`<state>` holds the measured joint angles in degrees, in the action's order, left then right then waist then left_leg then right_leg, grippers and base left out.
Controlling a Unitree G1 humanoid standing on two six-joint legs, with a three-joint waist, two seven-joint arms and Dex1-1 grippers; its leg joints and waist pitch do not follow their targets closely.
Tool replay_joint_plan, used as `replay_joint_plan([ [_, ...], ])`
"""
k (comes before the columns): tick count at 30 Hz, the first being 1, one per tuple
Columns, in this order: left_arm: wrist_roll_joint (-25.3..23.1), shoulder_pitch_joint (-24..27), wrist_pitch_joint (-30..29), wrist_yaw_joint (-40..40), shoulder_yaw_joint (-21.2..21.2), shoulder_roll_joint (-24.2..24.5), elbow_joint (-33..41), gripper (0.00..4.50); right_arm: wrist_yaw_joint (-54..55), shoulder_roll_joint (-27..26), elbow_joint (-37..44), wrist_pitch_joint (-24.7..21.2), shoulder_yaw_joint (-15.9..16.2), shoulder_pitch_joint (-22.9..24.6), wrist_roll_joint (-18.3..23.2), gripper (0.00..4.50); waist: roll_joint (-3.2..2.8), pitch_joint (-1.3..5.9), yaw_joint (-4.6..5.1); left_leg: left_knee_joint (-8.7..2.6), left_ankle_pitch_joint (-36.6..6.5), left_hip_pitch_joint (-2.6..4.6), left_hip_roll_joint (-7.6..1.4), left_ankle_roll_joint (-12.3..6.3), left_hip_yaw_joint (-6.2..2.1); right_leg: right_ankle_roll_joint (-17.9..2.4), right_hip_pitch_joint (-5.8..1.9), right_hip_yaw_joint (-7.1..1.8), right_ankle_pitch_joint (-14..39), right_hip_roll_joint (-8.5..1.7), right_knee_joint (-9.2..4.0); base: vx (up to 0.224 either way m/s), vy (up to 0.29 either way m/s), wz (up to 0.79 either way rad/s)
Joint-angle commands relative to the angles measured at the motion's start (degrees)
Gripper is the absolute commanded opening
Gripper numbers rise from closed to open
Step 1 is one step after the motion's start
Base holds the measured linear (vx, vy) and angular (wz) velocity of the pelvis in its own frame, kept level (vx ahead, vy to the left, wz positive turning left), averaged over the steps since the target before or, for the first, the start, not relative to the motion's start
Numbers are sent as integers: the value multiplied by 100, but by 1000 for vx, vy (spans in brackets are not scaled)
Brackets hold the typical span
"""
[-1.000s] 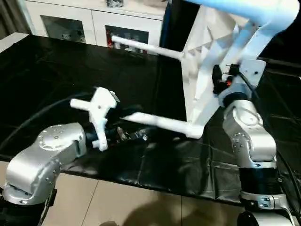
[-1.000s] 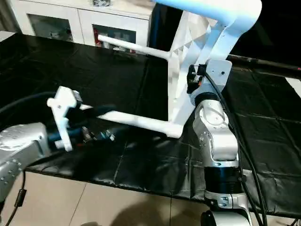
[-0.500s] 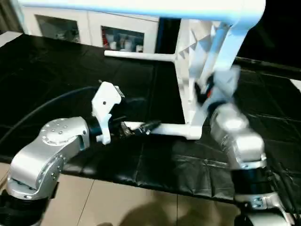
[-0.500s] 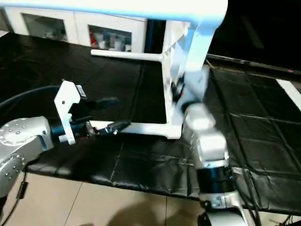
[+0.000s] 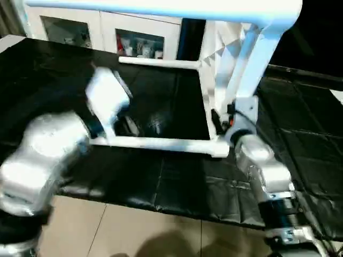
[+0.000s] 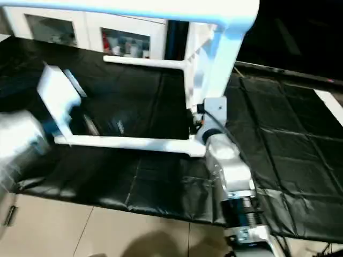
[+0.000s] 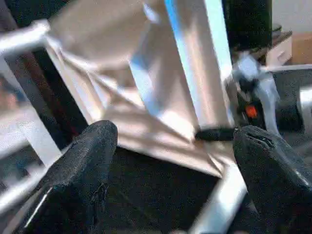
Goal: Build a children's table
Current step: Flip table
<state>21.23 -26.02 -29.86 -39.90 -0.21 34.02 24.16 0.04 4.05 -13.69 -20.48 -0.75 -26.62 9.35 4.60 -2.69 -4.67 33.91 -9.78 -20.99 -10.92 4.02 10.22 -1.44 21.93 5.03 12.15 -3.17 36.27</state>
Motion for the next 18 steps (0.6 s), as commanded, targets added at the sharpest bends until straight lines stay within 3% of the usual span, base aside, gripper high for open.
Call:
replay_joint_plan([
  [1,63,-164,207,-199,127,97,164,422,-148,-30,-159,233,-113,-36,76,351,-116,301,5,-415,-1221,87,-229,521,-105,-423,-218,-390,867,-481,-409,0,0,0],
  [2,64,-218,277,-199,187,97,157,422,-165,-45,-178,270,-121,-36,65,323,-122,300,8,-414,-1251,98,-238,527,-101,-433,-209,-393,925,-479,-410,0,0,0],
  [6,-254,-635,1039,-173,410,267,22,422,-226,-80,-279,327,-164,-53,87,310,-113,300,2,-414,-1236,93,-238,520,-103,-417,-219,-394,895,-476,-412,0,0,0],
  [9,-480,-912,1597,-197,538,422,-127,444,-217,-84,-377,420,-168,-74,79,271,-120,297,3,-416,-1239,91,-241,533,-109,-392,-215,-395,957,-490,-422,0,0,0],
  [13,-1260,-1255,2529,-21,457,766,-526,450,-211,-105,-471,521,-177,-113,78,234,-154,297,8,-423,-1342,104,-248,579,-117,-383,-196,-397,1019,-493,-419,0,0,0],
  [17,-2666,-1578,3502,492,57,1398,-1413,450,-245,-156,-577,675,-205,-168,-4,219,-177,291,24,-435,-1459,96,-250,605,-140,-366,-196,-401,1112,-502,-413,0,0,0],
  [18,-2666,-1578,3502,492,57,1398,-1413,450,-245,-156,-577,675,-205,-168,-4,208,-177,291,20,-435,-1485,108,-258,604,-142,-369,-182,-398,1156,-507,-426,0,0,0],
])
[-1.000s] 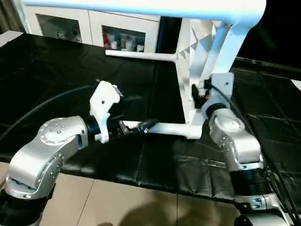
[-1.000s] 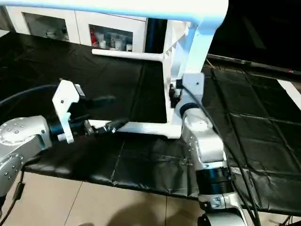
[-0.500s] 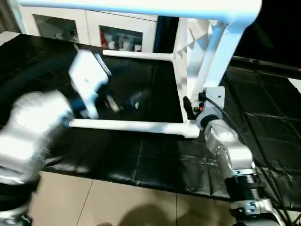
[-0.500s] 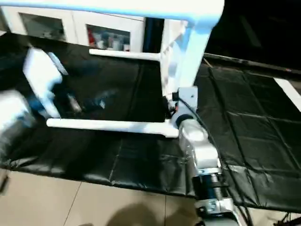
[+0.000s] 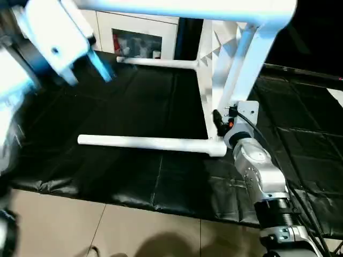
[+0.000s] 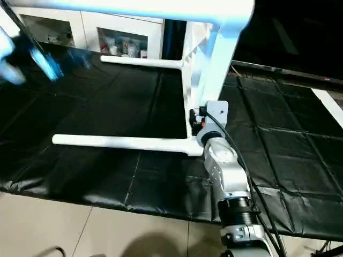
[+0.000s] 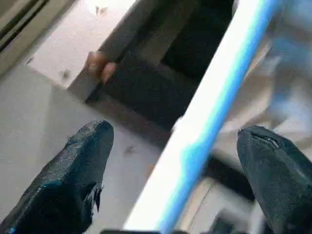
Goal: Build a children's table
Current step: Flip table
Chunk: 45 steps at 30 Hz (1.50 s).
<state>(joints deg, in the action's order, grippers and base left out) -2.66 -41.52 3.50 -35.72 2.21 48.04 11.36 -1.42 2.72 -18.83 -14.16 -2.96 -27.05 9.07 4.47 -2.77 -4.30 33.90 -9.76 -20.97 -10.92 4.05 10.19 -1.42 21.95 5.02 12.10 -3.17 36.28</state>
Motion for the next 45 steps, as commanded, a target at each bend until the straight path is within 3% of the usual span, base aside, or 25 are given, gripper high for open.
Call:
replay_joint_plan([
  [1,-473,-82,217,128,-281,126,-419,450,-98,-34,-68,56,18,-134,14,202,-164,303,-13,-433,-1484,114,-266,609,-138,-403,-180,-401,1151,-518,-416,0,0,0],
  [2,-824,-176,367,268,-388,290,-890,450,-98,-46,-77,76,34,-150,-6,202,-208,305,-11,-433,-1480,111,-257,621,-136,-484,-167,-402,1033,-501,-415,0,0,0],
  [7,-1307,-392,496,452,-528,378,-1455,450,-64,-50,-96,186,113,-224,-104,191,-291,320,-25,-432,-1477,134,-270,666,-151,-684,-174,-396,743,-524,-376,0,0,0],
  [11,-1418,-544,666,636,-525,264,-1762,432,-63,-78,-71,243,163,-246,-186,190,-280,319,-34,-424,-1368,114,-267,614,-142,-838,-205,-397,486,-536,-353,0,0,0],
  [15,-1538,-720,815,863,-593,132,-1959,411,-41,-57,-49,247,217,-267,-311,190,-306,309,-40,-424,-1360,107,-267,586,-149,-849,-212,-402,599,-551,-360,0,0,0],
  [17,-1553,-793,825,922,-615,-22,-1994,372,3,-45,-67,261,226,-302,-365,189,-304,313,-50,-415,-1310,114,-271,579,-143,-882,-212,-403,555,-556,-357,0,0,0],
  [20,-1671,-801,798,1003,-633,-60,-2002,370,10,-26,-67,290,250,-316,-425,189,-291,313,-47,-411,-1257,103,-269,543,-138,-891,-220,-406,534,-553,-350,0,0,0],
  [27,-1885,-789,960,1141,-679,-14,-2012,300,40,-15,-57,289,292,-310,-554,189,-307,305,-57,-408,-1237,109,-271,521,-138,-858,-208,-405,557,-552,-357,0,0,0],
  [34,-2050,-243,747,1201,-599,-10,-1686,235,162,-23,-127,347,345,-314,-744,189,-327,291,-82,-408,-1404,119,-263,524,-135,-831,-183,-411,802,-548,-378,0,0,0],
  [38,-2130,-218,697,1340,-523,-22,-1700,216,170,-47,-124,344,340,-321,-775,189,-323,284,-101,-409,-1487,112,-257,502,-144,-755,-176,-416,1074,-555,-401,0,0,0],
  [45,-2147,-293,491,1459,-401,-60,-1985,178,172,63,-53,495,418,-381,-903,189,-350,288,-100,-396,-1391,96,-243,476,-143,-742,-171,-418,1007,-541,-392,0,0,0],
])
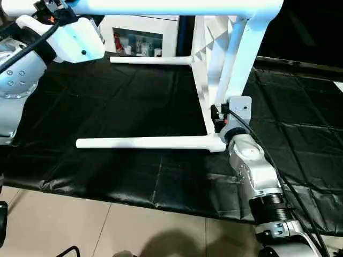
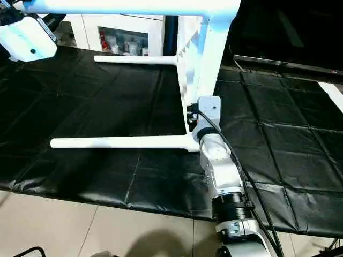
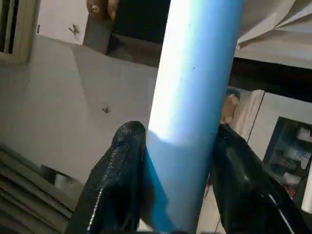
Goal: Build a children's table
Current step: Flip table
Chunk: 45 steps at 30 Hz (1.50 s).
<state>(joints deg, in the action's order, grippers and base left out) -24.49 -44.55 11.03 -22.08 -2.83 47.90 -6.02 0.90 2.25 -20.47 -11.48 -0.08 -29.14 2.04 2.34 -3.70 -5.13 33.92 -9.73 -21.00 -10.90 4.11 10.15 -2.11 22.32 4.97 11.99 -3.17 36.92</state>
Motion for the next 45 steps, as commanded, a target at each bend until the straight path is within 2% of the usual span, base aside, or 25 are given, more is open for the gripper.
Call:
replay_joint_plan([
  [1,29,5,-296,117,119,-46,-257,178,-68,129,139,240,135,-169,-214,189,-125,384,-18,-395,-1391,98,-246,457,-136,-673,-212,-416,1035,-544,-456,0,0,0],
  [4,-2,-30,-463,218,202,-42,-304,176,-104,247,286,265,149,-165,-297,189,-128,391,-28,-372,-1199,73,-234,397,-125,-691,-228,-422,948,-546,-443,0,0,0],
  [6,97,-71,-614,264,321,-90,-383,175,-152,411,439,299,48,-269,-312,189,-129,392,-31,-363,-1069,60,-225,367,-117,-690,-238,-420,869,-532,-429,0,0,0],
  [8,463,-92,-905,316,641,-275,-537,175,-245,775,571,353,-175,-617,-295,189,-132,436,-33,-322,-742,22,-212,306,-107,-734,-270,-418,439,-516,-363,0,0,0],
  [10,568,-94,-975,328,728,-323,-571,175,-280,870,589,361,-231,-712,-281,189,-132,447,-41,-307,-598,15,-203,261,-97,-789,-266,-407,226,-503,-340,0,0,0],
  [11,722,-107,-1050,368,868,-374,-651,175,-354,1060,583,399,-329,-902,-264,189,-130,457,-49,-271,-358,-22,-178,120,-77,-841,-264,-407,-121,-480,-306,0,0,0],
  [12,758,-111,-1056,386,911,-372,-692,175,-391,1152,574,424,-370,-988,-252,189,-134,449,-48,-267,-322,-44,-166,97,-77,-842,-270,-402,-144,-479,-301,0,0,0],
  [13,940,-67,-1102,447,1099,-403,-822,175,-564,1472,526,438,-519,-1290,-159,189,-93,458,-51,-257,-286,-42,-162,54,-67,-833,-273,-393,-163,-473,-296,0,0,0],
  [16,1257,132,-1209,527,1421,-507,-913,175,-945,1968,419,371,-729,-1758,60,189,-88,456,-58,-244,-296,-48,-172,-37,-61,-886,-282,-384,-117,-472,-285,0,0,0],
  [17,1347,231,-1237,547,1515,-554,-903,174,-1091,2103,380,341,-778,-1899,137,189,-94,450,-71,-241,-313,-40,-177,-56,-56,-884,-262,-386,-98,-472,-297,0,0,0],
  [18,1403,301,-1266,560,1577,-592,-882,174,-1187,2199,356,322,-808,-1986,196,189,-70,447,-75,-238,-319,-36,-184,-94,-51,-887,-254,-388,-111,-465,-298,0,0,0],
  [19,1545,452,-1362,567,1692,-711,-808,172,-1426,2301,349,117,-919,-2151,460,189,-49,449,-85,-239,-283,-29,-192,-129,-45,-905,-249,-389,-181,-464,-290,0,0,0],
  [20,1712,717,-1495,560,1812,-893,-667,170,-1894,2479,375,-290,-1030,-2384,863,189,-18,453,-77,-243,-260,-27,-209,-155,-51,-961,-272,-381,-235,-468,-278,0,0,0],
  [21,1753,827,-1530,553,1835,-952,-612,168,-2100,2557,396,-459,-1042,-2463,992,189,-28,452,-85,-242,-243,-38,-223,-158,-66,-990,-283,-377,-259,-482,-261,0,0,0],
  [23,1768,957,-1584,513,1829,-1046,-520,166,-2564,2721,479,-868,-906,-2511,1147,189,-43,433,-89,-237,-332,-19,-229,-171,-58,-982,-249,-375,-180,-465,-291,0,0,0],
  [24,1782,975,-1604,493,1814,-1081,-493,166,-2740,2765,540,-1027,-831,-2487,1195,189,24,417,-85,-243,-437,-2,-236,-170,-47,-947,-241,-380,-41,-460,-319,0,0,0],
  [26,1805,962,-1628,450,1755,-1108,-494,166,-2896,2740,673,-1315,-768,-2434,1310,189,21,357,-115,-273,-877,34,-231,-41,-49,-810,-211,-387,839,-504,-423,0,0,0],
  [30,1832,867,-1600,416,1614,-1045,-603,165,-2924,2656,736,-1344,-616,-2355,1294,189,33,350,-99,-301,-1331,69,-230,194,-88,-522,-183,-378,1748,-519,-514,0,0,0],
  [31,1818,847,-1579,393,1550,-1003,-639,165,-2962,2640,730,-1321,-601,-2348,1293,189,33,350,-99,-301,-1331,69,-230,194,-88,-522,-183,-378,1748,-519,-514,0,0,0],
  [32,1817,831,-1580,371,1512,-988,-666,165,-3042,2637,751,-1305,-575,-2328,1301,225,17,348,-97,-303,-1400,74,-224,215,-95,-463,-167,-376,1906,-519,-537,0,0,0],
  [33,1819,830,-1584,365,1503,-985,-668,165,-3072,2638,761,-1305,-570,-2322,1307,225,23,350,-97,-303,-1414,76,-224,218,-95,-448,-164,-376,1936,-518,-543,0,0,0],
  [36,1792,835,-1648,331,1475,-1015,-651,165,-3211,2699,851,-1390,-516,-2270,1306,267,23,339,-88,-295,-1524,76,-207,191,-101,-349,-153,-365,2216,-515,-582,0,0,0],
  [38,1747,835,-1659,306,1399,-1047,-700,165,-3209,2743,893,-1391,-443,-2206,1138,286,14,332,-91,-295,-1609,107,-201,171,-105,-319,-125,-358,2436,-511,-617,0,0,0],
  [42,1748,886,-1715,263,1322,-1085,-712,165,-3170,2678,999,-1405,-437,-2121,1098,338,5,359,-111,-306,-1527,97,-224,196,-117,-379,-127,-351,2224,-510,-587,0,0,0],
  [45,1758,931,-1756,269,1277,-1125,-780,165,-3228,2642,1109,-1321,-397,-2035,1168,360,12,341,-104,-308,-1699,109,-209,190,-119,-344,-125,-350,2431,-526,-617,0,0,0],
])
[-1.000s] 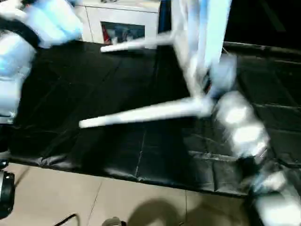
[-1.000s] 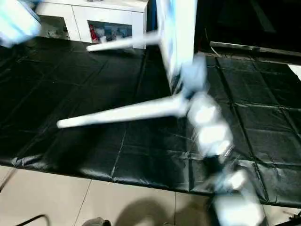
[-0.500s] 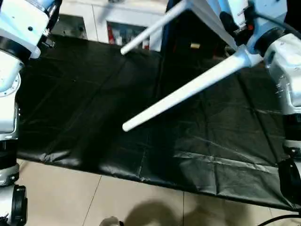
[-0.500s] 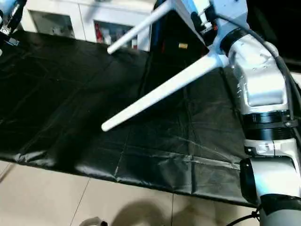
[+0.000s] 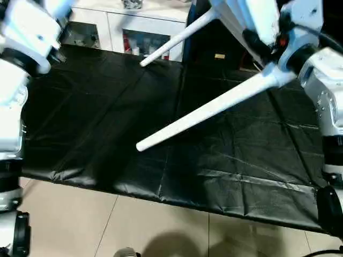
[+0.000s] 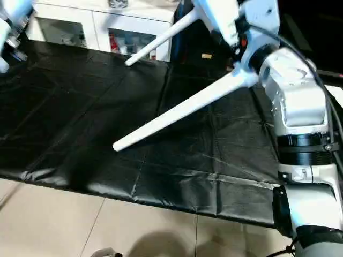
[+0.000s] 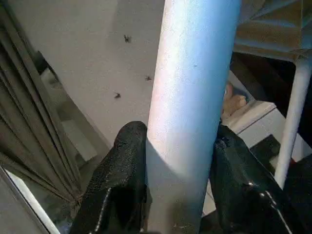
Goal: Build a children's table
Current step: Flip table
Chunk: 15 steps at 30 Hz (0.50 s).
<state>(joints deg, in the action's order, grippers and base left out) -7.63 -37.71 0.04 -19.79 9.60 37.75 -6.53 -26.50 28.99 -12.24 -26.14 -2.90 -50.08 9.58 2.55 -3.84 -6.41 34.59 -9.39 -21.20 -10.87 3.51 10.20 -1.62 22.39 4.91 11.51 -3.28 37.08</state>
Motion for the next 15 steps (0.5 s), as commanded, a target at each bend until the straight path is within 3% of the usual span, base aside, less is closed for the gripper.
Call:
replay_joint_plan([
  [1,71,247,-656,41,35,-110,-729,165,-489,-33,287,145,-114,59,414,371,-9,359,22,-377,-1716,127,-216,252,-127,-383,-136,-344,2480,-520,-632,0,0,0],
  [4,74,281,-702,37,-10,-151,-797,165,-658,-28,409,241,-82,99,537,391,12,368,36,-360,-1690,113,-194,178,-115,-313,-159,-341,2520,-517,-635,0,0,0],
  [7,72,309,-742,79,-15,-206,-852,165,-940,14,664,272,-74,153,690,422,-8,354,38,-369,-1576,96,-190,90,-124,-236,-152,-333,2622,-507,-646,0,0,0],
  [15,61,393,-879,88,-74,-263,-704,164,-1496,96,1093,408,38,373,887,450,-27,340,84,-370,-2115,202,-185,155,-151,-113,-60,-285,3297,-509,-766,0,0,0],
])
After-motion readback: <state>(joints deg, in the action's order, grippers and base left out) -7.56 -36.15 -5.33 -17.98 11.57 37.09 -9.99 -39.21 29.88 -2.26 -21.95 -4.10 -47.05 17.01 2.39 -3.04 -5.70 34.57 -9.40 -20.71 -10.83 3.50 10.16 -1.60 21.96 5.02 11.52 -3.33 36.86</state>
